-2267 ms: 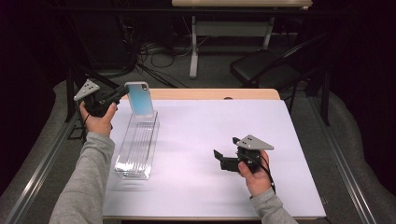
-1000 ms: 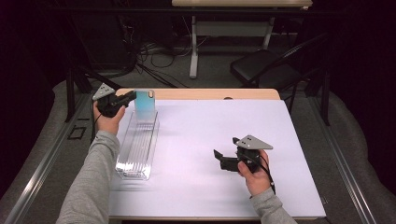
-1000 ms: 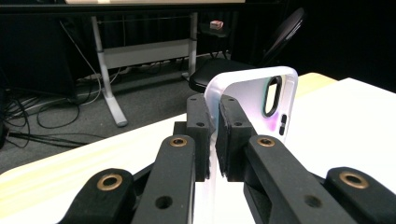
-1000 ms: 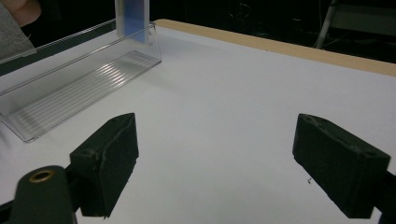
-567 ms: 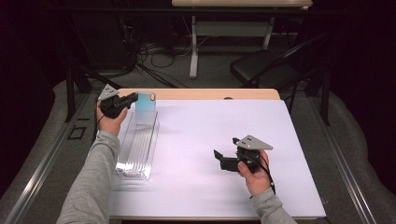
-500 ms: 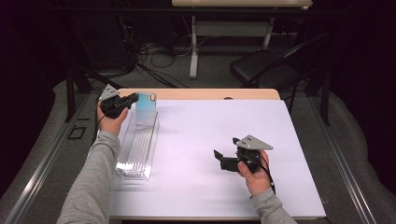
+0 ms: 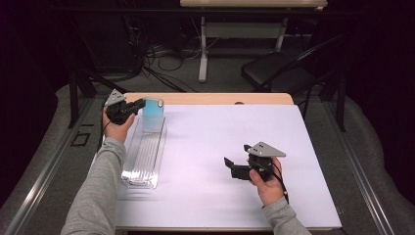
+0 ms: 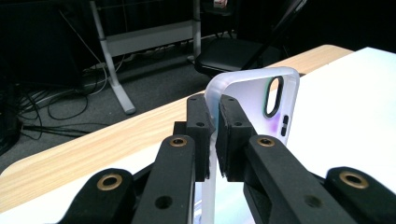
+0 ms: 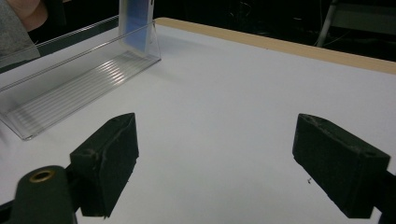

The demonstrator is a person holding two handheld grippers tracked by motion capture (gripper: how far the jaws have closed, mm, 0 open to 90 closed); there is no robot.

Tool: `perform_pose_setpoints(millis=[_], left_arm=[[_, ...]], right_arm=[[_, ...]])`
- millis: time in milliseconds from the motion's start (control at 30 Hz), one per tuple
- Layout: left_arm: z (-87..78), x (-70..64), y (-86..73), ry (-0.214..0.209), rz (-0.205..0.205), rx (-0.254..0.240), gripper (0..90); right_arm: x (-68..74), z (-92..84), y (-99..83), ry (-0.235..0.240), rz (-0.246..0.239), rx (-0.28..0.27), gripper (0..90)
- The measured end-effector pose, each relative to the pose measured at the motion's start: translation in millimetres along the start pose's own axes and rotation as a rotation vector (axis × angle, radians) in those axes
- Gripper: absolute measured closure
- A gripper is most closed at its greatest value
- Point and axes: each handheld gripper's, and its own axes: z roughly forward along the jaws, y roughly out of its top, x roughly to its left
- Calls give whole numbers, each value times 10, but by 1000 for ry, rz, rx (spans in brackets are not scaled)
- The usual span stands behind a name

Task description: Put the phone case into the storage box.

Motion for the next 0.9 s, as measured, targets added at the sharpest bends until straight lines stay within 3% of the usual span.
perform_pose_setpoints(millis=[567, 900], left_arm=[[22, -31, -23, -18, 17, 7, 849], [25, -24, -27, -3, 11, 12, 844]], right_arm=[[1, -1, -6, 0, 2, 0, 140], [7, 4, -9, 3, 0, 8, 140]])
